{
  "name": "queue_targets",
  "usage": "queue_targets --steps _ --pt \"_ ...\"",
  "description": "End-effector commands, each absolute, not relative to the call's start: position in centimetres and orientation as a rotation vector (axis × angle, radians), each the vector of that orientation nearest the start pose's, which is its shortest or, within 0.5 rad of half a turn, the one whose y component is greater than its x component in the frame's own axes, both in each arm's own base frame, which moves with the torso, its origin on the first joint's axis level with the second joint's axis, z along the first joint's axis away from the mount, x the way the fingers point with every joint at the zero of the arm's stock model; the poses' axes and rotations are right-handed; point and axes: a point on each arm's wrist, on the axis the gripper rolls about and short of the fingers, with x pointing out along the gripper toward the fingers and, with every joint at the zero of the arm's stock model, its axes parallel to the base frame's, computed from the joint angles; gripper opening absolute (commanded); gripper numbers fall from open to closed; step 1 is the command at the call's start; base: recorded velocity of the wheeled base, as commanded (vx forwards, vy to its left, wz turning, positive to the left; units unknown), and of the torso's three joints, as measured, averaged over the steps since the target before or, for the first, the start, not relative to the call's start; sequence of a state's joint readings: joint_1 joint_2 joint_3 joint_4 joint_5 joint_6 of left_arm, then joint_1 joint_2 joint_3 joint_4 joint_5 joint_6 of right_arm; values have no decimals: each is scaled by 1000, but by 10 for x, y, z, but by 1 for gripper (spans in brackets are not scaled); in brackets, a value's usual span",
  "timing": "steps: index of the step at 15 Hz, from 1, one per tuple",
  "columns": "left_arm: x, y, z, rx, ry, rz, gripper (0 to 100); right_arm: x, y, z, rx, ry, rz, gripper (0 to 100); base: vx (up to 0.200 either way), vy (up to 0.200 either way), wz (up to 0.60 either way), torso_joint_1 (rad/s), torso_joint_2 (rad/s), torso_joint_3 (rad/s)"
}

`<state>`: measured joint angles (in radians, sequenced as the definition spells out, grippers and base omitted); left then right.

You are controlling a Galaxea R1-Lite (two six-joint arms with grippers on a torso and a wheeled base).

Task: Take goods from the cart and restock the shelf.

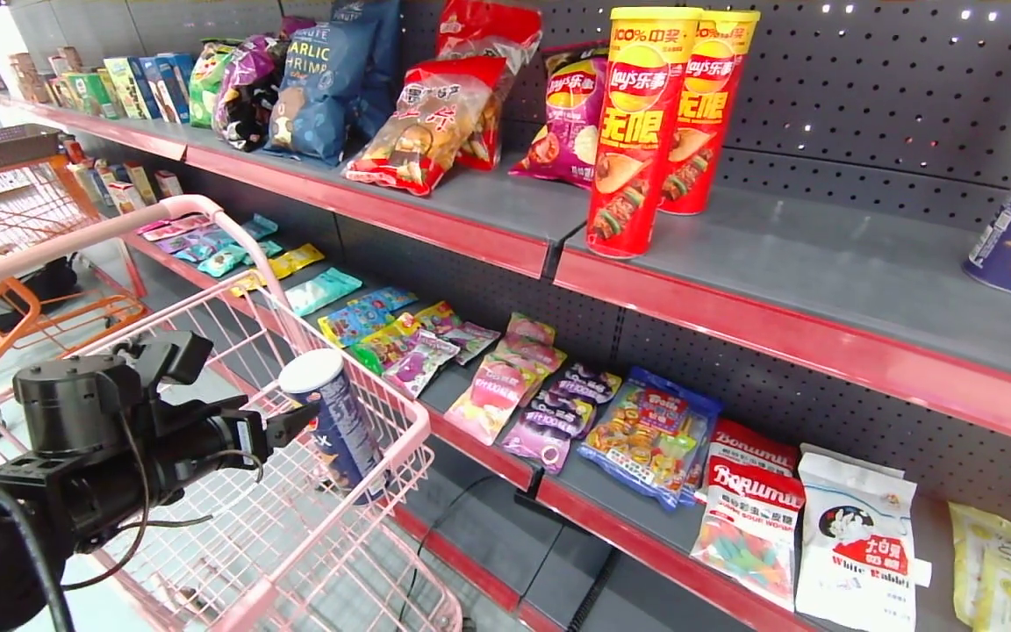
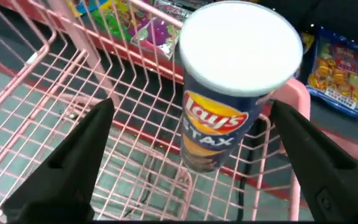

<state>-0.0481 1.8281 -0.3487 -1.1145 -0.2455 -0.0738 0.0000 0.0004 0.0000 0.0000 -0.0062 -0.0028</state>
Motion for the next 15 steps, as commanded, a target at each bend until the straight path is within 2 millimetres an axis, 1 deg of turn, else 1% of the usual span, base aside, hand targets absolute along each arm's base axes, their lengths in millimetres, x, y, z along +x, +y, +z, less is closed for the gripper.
queue_targets --steps 1,2,4,5,6,7,8,13,14,15 --pt "271 -30 80 -102 389 -321 100 -23 0 76 -3 2 -6 100 0 0 0 0 0 0" --pt "272 -35 78 -99 397 -339 100 -23 0 75 -3 0 -6 100 0 0 0 0 0 0" --pt "277 -39 76 -95 396 -350 100 -23 0 76 -3 2 -6 100 0 0 0 0 0 0" --pt "284 -42 75 -83 389 -358 100 -23 0 75 -3 0 -6 100 0 0 0 0 0 0" --pt "288 -42 74 -67 384 -361 100 -23 0 75 -3 0 -6 100 0 0 0 0 0 0" --pt "288 -42 74 -67 384 -361 100 -23 0 75 -3 0 -6 100 0 0 0 0 0 0" --pt "294 -43 70 -47 385 -365 100 -23 0 76 -3 2 -6 100 0 0 0 0 0 0" --pt "296 -44 62 -38 411 -364 100 -23 0 75 -3 0 -6 100 0 0 0 0 0 0" --pt "298 -44 60 -39 414 -364 0 -23 0 76 -3 2 -6 100 0 0 0 0 0 0" --pt "298 -44 59 -39 416 -364 0 -23 0 76 -3 2 -6 100 0 0 0 0 0 0"
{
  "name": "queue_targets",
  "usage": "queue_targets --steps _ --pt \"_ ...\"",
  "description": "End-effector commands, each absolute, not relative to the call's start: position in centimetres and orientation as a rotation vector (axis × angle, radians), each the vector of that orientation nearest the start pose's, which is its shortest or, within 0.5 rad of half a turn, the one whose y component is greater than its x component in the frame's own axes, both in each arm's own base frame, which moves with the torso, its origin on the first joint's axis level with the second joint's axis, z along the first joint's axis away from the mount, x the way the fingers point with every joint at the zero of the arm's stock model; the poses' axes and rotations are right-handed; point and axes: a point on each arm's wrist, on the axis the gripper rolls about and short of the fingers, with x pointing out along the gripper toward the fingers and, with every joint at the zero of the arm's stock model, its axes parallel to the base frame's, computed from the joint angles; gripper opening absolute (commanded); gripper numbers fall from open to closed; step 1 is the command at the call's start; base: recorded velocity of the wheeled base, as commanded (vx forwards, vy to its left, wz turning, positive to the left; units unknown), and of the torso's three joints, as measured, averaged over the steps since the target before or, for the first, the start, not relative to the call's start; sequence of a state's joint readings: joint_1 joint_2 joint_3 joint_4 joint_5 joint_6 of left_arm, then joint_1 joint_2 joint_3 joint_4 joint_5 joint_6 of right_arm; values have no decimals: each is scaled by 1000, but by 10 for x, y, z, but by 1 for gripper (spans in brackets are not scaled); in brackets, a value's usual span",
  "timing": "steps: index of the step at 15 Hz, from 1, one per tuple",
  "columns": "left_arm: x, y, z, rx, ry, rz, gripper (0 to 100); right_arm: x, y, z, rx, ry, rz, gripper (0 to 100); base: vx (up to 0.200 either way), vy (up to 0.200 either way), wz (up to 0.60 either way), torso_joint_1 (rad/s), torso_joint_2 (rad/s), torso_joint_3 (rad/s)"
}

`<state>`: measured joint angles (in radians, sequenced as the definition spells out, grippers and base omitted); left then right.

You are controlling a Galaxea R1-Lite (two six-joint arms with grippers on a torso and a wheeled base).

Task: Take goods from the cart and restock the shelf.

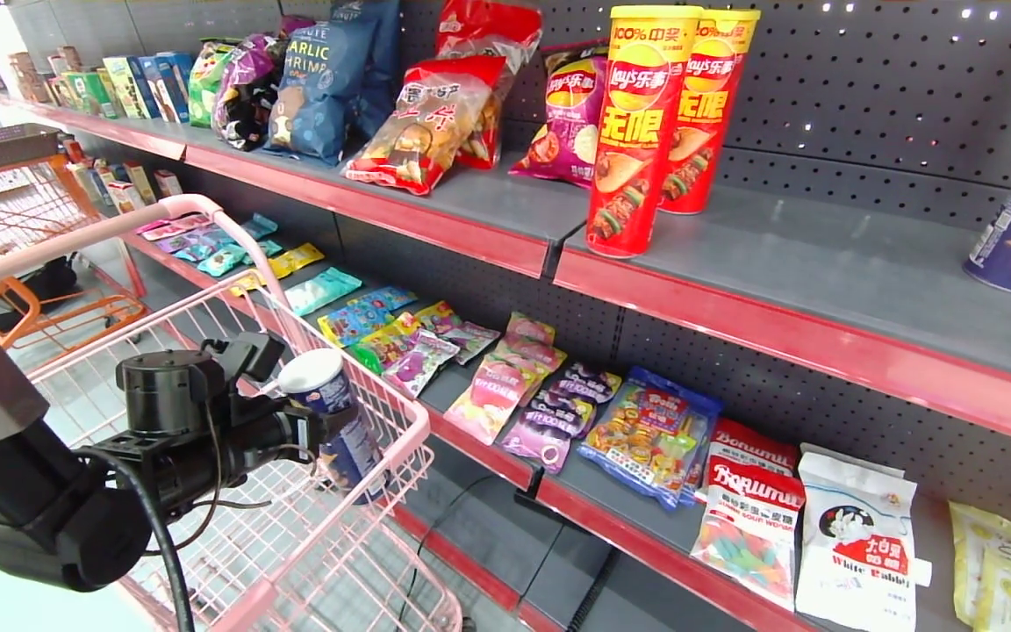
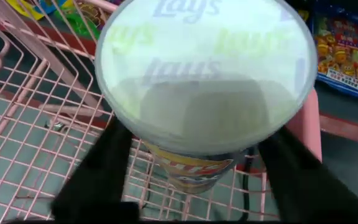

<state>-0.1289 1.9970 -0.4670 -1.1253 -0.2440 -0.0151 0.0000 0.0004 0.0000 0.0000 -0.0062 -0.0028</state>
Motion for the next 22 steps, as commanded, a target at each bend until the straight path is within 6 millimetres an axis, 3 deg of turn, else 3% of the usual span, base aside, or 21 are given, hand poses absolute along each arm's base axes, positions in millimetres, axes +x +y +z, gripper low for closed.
queue_targets --steps 1,4,7,10,12,13,15,18,22 --pt "298 -44 58 -38 421 -366 0 -23 0 75 -3 0 -6 100 0 0 0 0 0 0" --pt "292 -42 68 -42 400 -350 0 -23 0 76 -3 2 -6 100 0 0 0 0 0 0" --pt "266 -31 111 -45 316 -322 0 -23 0 76 -3 2 -6 100 0 0 0 0 0 0" --pt "229 -26 168 -49 222 -314 0 -23 0 76 -3 2 -6 100 0 0 0 0 0 0" --pt "196 -23 200 -66 194 -313 0 -23 0 75 -3 0 -6 100 0 0 0 0 0 0" --pt "165 -20 219 -71 175 -313 0 -23 0 76 -3 2 -6 100 0 0 0 0 0 0" --pt "116 -16 237 -63 119 -316 0 -23 0 75 -5 0 -6 100 0 0 0 0 0 0" --pt "84 -11 247 -54 16 -244 0 -23 0 76 -3 2 -6 100 0 0 0 75 -232 -157" --pt "72 -9 245 -51 14 -204 0 -23 0 75 -3 0 -6 100 0 0 0 170 -497 -317"
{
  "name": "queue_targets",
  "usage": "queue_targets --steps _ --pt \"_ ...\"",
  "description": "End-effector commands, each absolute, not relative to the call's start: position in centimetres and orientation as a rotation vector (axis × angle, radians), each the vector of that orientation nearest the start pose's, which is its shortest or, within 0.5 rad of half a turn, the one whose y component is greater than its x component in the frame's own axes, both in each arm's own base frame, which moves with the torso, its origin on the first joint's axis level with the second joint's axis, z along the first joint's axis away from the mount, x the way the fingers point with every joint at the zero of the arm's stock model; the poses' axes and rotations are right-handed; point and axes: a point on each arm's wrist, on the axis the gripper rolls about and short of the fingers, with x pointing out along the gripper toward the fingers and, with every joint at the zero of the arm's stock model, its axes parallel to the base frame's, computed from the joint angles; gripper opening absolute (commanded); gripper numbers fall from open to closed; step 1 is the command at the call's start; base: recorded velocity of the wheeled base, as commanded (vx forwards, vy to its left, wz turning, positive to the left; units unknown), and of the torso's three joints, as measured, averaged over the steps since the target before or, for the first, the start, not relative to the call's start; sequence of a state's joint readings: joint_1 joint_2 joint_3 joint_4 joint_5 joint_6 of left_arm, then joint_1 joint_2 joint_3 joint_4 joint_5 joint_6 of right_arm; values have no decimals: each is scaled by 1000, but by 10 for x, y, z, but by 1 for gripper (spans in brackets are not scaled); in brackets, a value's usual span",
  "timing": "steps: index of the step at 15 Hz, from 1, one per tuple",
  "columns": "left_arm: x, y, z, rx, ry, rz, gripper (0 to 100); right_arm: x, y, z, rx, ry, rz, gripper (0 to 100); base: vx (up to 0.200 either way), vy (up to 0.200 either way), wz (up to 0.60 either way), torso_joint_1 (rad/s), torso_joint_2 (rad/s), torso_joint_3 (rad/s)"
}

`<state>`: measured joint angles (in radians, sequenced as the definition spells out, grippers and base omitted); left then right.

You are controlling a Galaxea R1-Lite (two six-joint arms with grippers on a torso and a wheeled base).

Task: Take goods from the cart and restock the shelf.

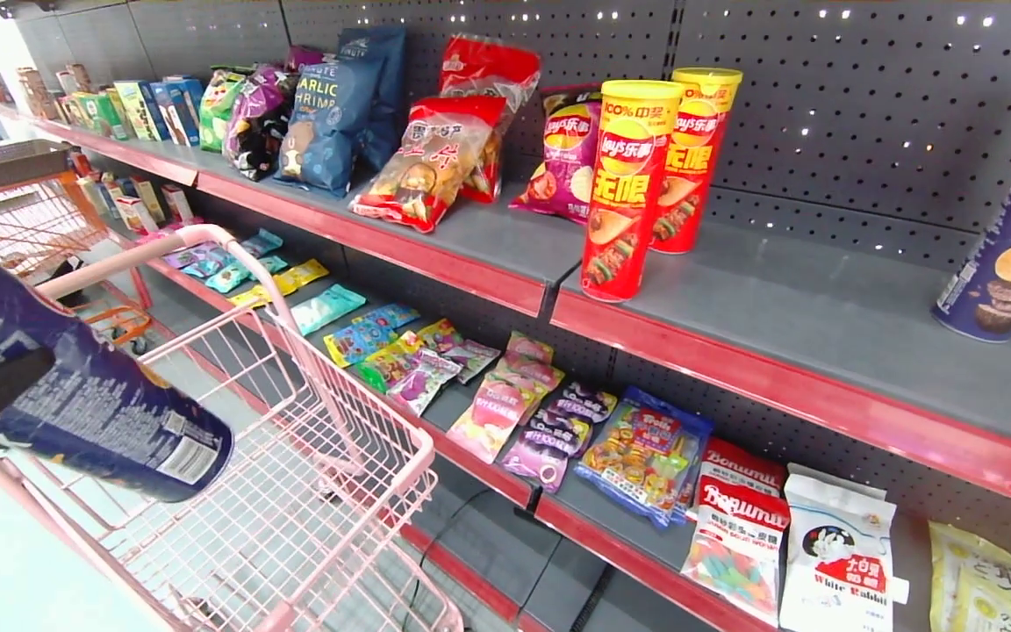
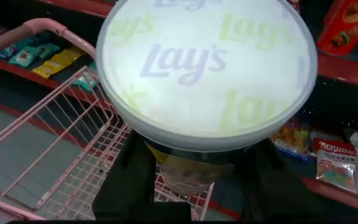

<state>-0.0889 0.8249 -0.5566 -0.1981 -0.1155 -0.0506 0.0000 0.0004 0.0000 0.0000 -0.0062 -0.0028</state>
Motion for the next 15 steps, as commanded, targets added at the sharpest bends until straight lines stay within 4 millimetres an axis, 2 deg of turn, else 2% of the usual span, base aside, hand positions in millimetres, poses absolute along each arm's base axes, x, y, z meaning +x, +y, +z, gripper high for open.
queue_targets --steps 1,10,13,15 --pt "68 -8 242 -37 34 -182 0 -23 0 75 -3 0 -6 100 0 0 0 193 -549 -349" --pt "68 -7 235 1 64 -138 0 -23 0 76 -2 2 -6 100 0 0 0 220 -546 -332" --pt "63 -7 232 10 56 -147 0 -23 0 75 6 0 -6 100 0 0 -600 43 -84 -50" --pt "62 -7 222 17 77 -140 0 -23 0 76 6 2 -6 100 0 0 -600 12 -12 -7"
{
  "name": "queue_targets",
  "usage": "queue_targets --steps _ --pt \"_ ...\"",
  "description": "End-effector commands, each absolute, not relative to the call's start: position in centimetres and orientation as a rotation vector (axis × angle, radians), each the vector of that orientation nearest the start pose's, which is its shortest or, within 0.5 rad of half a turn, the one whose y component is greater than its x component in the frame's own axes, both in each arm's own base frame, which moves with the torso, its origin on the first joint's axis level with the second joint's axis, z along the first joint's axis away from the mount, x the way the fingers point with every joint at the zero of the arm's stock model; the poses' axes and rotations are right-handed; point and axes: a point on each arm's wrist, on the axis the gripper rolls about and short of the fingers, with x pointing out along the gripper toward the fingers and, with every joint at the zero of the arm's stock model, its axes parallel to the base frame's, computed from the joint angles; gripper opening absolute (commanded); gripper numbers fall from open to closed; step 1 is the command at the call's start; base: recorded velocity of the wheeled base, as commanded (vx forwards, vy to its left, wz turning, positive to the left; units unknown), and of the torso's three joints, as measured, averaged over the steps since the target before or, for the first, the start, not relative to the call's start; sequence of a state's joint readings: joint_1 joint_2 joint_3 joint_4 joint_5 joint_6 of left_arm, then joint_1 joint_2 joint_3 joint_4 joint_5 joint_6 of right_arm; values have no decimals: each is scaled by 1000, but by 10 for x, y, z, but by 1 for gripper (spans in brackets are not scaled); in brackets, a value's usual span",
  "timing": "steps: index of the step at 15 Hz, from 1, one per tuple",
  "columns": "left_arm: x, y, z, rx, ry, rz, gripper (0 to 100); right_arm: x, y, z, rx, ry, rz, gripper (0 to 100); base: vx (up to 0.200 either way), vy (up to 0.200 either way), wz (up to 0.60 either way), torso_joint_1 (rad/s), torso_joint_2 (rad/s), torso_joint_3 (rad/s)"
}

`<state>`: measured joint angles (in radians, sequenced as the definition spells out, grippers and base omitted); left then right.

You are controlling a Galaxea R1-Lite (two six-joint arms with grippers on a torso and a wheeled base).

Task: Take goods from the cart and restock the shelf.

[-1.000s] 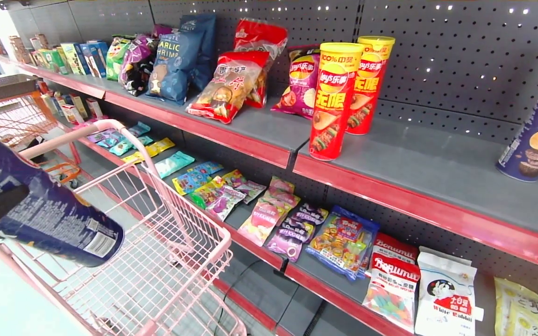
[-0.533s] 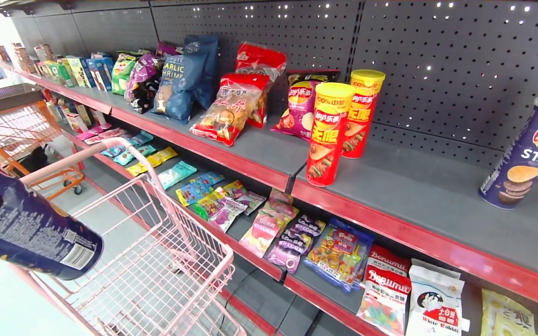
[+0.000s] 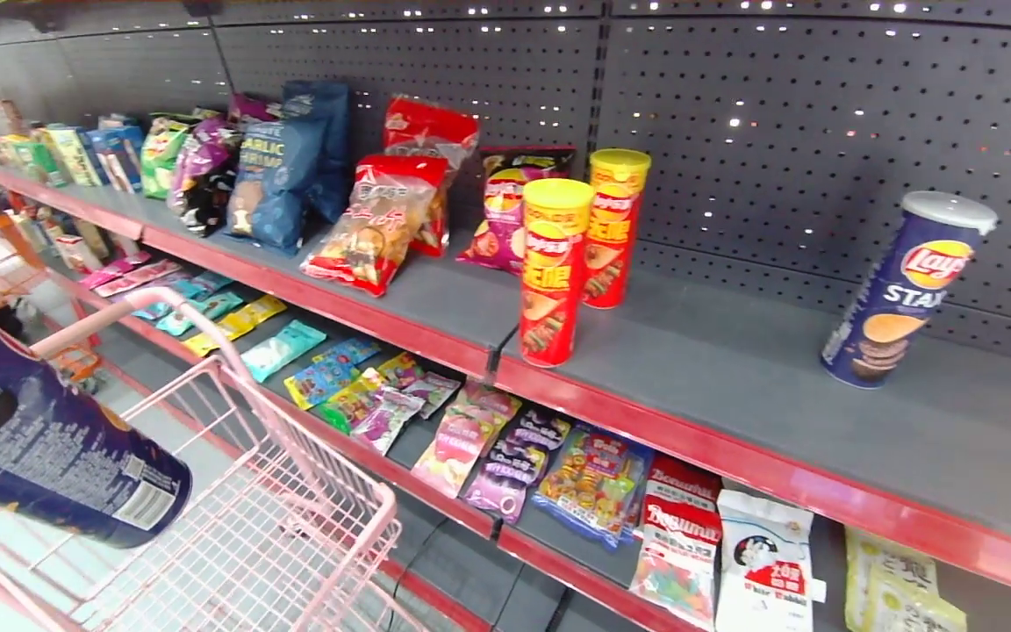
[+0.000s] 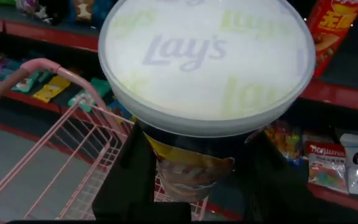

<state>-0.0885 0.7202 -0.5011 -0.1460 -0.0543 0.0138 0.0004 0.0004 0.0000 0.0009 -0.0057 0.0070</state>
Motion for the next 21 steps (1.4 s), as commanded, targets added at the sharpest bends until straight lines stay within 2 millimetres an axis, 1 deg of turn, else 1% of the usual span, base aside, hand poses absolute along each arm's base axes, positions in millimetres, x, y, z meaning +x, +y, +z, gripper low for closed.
queue_targets --steps 1,4,6,9,12,17,18,20,21 --pt "60 -6 221 18 69 -139 0 -23 0 76 6 2 -6 100 0 0 -600 27 7 -12" --pt "58 -6 222 38 60 -138 0 -23 0 76 5 2 -6 100 0 0 -600 6 -1 4" --pt "59 -5 220 107 68 -88 0 -23 0 75 3 0 -6 100 0 0 -600 -2 2 2" --pt "56 -4 220 158 54 -75 0 -23 0 75 2 0 -6 100 0 0 -600 7 2 1" --pt "51 -4 221 169 32 -75 0 -23 0 75 0 0 -5 100 0 0 0 0 0 0" --pt "48 -4 220 188 24 -78 0 -23 0 75 -2 0 -5 100 200 0 0 -8 2 4" --pt "47 -4 220 200 18 -82 0 -23 0 76 -2 2 -5 100 0 0 0 0 0 0" --pt "40 -4 222 204 -18 -103 0 -23 0 76 -6 2 -2 100 0 0 0 0 0 0" --pt "31 -3 223 204 -55 -118 0 -23 0 76 -8 2 3 100 0 0 0 0 0 0"
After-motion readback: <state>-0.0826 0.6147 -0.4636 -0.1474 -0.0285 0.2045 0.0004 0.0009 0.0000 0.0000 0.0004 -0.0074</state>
